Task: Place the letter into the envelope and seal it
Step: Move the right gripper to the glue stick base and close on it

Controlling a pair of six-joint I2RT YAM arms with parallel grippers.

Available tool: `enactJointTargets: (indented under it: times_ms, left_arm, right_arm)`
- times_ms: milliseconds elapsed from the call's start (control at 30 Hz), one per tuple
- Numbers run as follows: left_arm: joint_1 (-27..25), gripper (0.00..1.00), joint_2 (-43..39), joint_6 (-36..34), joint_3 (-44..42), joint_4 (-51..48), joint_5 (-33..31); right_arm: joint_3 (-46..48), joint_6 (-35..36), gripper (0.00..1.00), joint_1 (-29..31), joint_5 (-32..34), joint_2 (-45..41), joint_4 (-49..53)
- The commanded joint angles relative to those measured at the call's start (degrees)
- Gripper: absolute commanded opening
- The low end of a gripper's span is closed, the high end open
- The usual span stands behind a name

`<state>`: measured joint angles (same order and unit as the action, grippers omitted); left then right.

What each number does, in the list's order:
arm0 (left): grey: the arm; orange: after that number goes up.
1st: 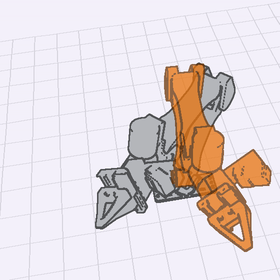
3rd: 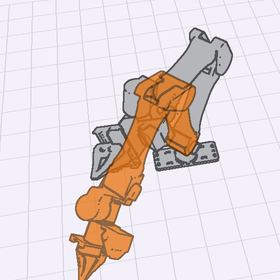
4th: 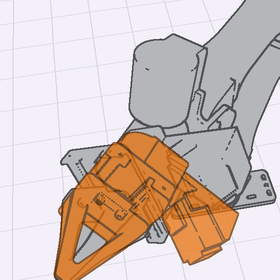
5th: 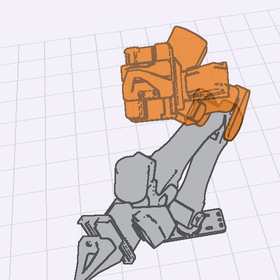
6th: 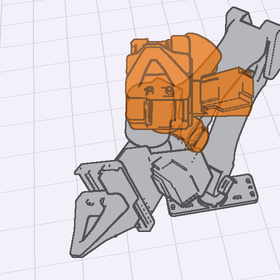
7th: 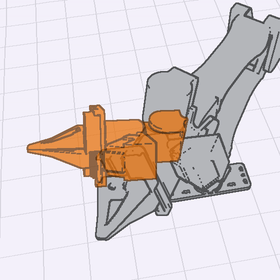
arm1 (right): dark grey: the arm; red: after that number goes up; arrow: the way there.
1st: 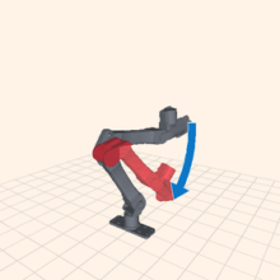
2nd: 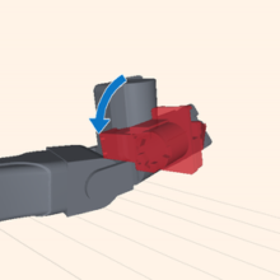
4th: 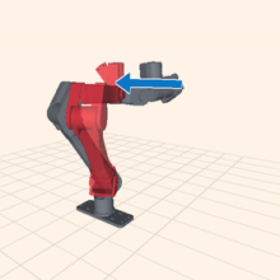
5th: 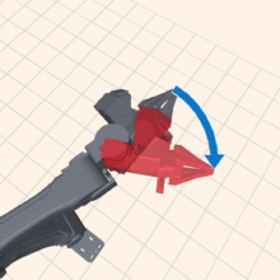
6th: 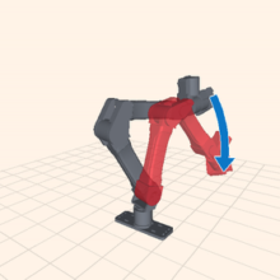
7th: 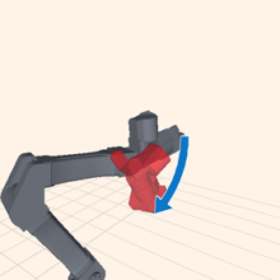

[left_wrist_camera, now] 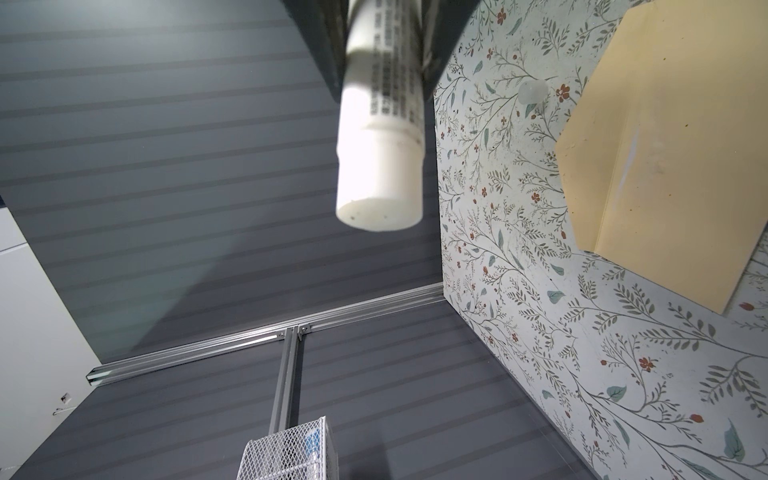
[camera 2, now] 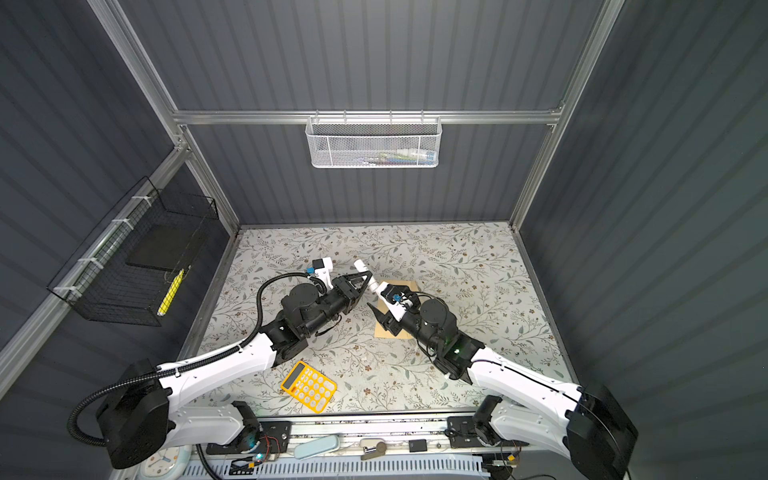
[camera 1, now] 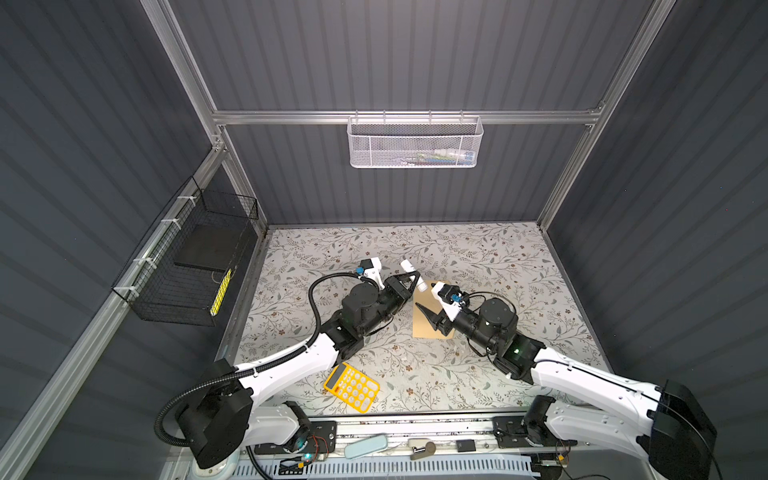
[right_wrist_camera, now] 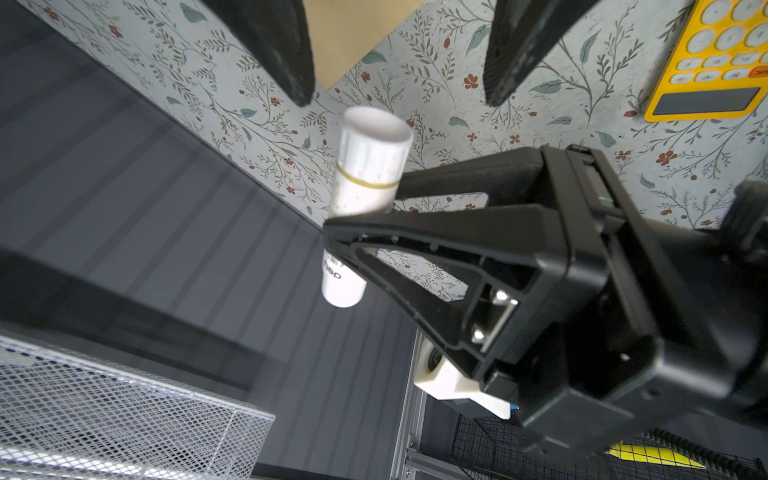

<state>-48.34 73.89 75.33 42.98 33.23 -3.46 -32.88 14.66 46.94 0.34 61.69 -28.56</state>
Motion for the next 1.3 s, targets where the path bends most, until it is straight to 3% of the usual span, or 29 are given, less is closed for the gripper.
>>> enactJointTargets:
  times_ms: [0,1267]
  left_arm:
    - [-0.2,0.04,-0.1,0.4,0.5,0.3,0.0]
    - [-0.1,0.02,-1.4,0.7,-1.4,0.4,-1.5]
  right_arm:
    - [-2.0,0.8,0.62,0.2,0.9,1.1,-3.1]
    - [-4.7,-1.1,0.28,0.3,0.9,4.0,-1.6]
